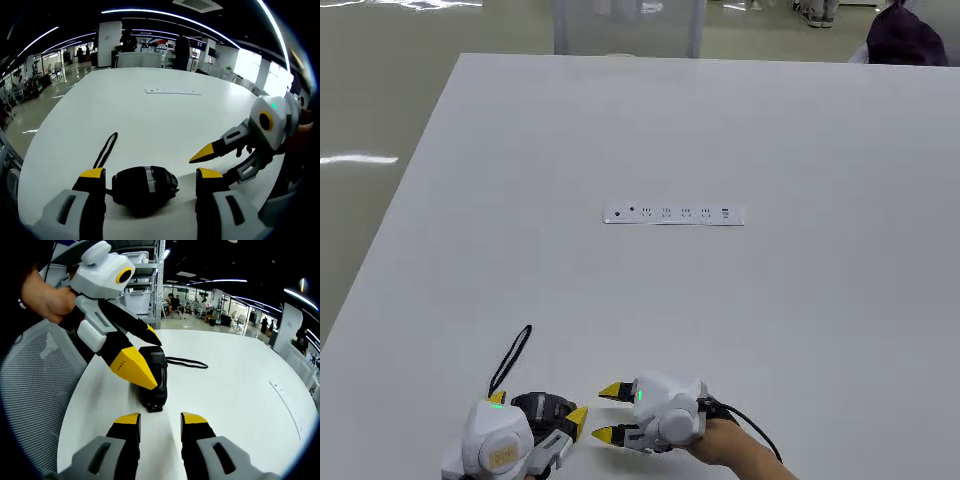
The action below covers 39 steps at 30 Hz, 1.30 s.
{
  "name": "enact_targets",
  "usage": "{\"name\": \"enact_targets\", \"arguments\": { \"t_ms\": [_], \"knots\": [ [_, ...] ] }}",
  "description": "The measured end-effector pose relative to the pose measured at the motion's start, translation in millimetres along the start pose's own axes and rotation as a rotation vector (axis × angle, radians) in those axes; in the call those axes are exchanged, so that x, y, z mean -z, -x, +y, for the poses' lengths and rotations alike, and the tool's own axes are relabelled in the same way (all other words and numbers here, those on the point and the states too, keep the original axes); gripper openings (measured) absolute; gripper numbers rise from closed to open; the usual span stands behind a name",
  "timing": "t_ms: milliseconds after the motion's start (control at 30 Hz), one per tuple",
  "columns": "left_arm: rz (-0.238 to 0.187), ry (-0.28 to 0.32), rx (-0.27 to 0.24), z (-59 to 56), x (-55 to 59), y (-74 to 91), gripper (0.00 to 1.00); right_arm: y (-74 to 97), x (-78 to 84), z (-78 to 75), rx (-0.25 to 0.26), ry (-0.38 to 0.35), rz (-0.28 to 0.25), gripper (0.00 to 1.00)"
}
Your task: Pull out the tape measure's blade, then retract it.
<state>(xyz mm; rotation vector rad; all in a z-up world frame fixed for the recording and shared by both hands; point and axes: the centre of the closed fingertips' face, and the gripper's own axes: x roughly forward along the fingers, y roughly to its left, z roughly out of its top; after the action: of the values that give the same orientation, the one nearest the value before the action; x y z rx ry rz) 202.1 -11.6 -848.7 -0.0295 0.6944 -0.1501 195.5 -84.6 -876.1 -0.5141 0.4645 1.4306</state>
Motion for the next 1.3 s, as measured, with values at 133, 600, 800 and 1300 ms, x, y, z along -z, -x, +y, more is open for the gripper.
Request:
{"name": "enact_targets", "arguments": {
  "t_ms": [133,600,800,1300],
  "knots": [
    [0.018,-0.033,0.057,-6.7,1.4,3.9,0.78,9.9,2.9,-2.3,0.041,-0.036,0.02,0.35],
    [0.036,-0.166,0.136,-6.5,9.2,19.8,0.79,55.0,5.2,4.0,0.144,-0.125,0.02,0.45],
    [0.041,-0.2,0.155,-3.3,10.7,27.2,0.8,72.6,12.1,5.2,0.193,-0.164,0.024,0.49],
    [0.045,-0.211,0.17,13.2,10.5,44.7,0.87,115.8,18.5,3.5,0.335,-0.289,0.001,0.65]
  ]
}}
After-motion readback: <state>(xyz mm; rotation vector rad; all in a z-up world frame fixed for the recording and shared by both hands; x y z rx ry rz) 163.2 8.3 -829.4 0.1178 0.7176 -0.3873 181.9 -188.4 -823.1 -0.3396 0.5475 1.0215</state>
